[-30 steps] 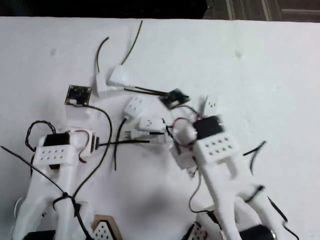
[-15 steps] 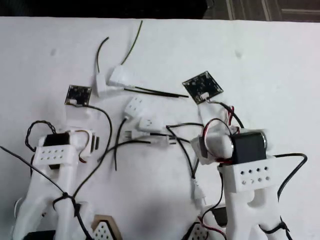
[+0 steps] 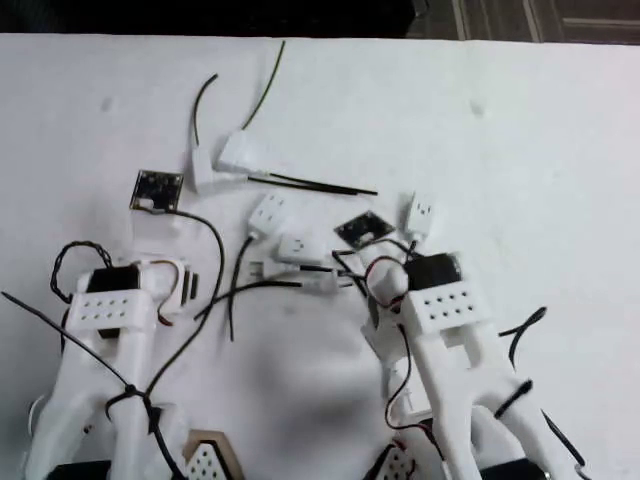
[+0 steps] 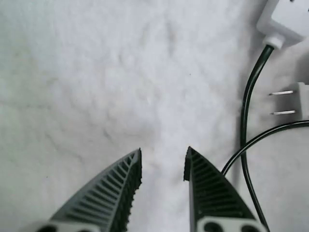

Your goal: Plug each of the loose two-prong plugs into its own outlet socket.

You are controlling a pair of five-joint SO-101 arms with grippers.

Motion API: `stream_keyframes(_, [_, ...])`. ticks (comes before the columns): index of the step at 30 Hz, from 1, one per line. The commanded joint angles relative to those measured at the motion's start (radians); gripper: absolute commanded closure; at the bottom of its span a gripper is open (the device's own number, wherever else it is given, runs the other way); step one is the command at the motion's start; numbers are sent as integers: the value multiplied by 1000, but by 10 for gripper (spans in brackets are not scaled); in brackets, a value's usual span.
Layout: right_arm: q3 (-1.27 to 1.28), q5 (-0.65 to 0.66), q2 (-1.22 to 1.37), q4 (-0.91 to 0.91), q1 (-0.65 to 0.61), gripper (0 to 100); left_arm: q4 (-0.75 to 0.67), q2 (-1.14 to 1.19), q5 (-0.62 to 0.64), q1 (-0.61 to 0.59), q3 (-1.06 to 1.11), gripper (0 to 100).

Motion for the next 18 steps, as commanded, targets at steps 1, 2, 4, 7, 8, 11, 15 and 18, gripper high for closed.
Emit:
stream_keyframes(1, [26, 0, 70, -85, -10, 862, -17, -33, -9, -8, -5, 845])
stream_keyframes(2, [31, 0, 97, -105, -10, 862, -17, -33, -9, -8, -5, 845])
stream_keyframes(4, [31, 0, 159, -136, -12, 862, -17, -33, -9, -8, -5, 845])
stream_keyframes(7, [29, 0, 251, -188, -12, 863, -17, -33, -9, -8, -5, 845])
stream_keyframes(8, [29, 0, 280, -203, -13, 864, -17, -33, -9, -8, -5, 845])
stream_keyframes(11, [29, 0, 354, -240, -13, 865, -17, -33, -9, -8, -5, 845])
stream_keyframes(15, [28, 3, 410, -263, -15, 890, -17, -33, -9, -8, -5, 845])
stream_keyframes(18, [8, 8, 417, -257, -19, 991, -17, -33, -28, -8, -5, 845])
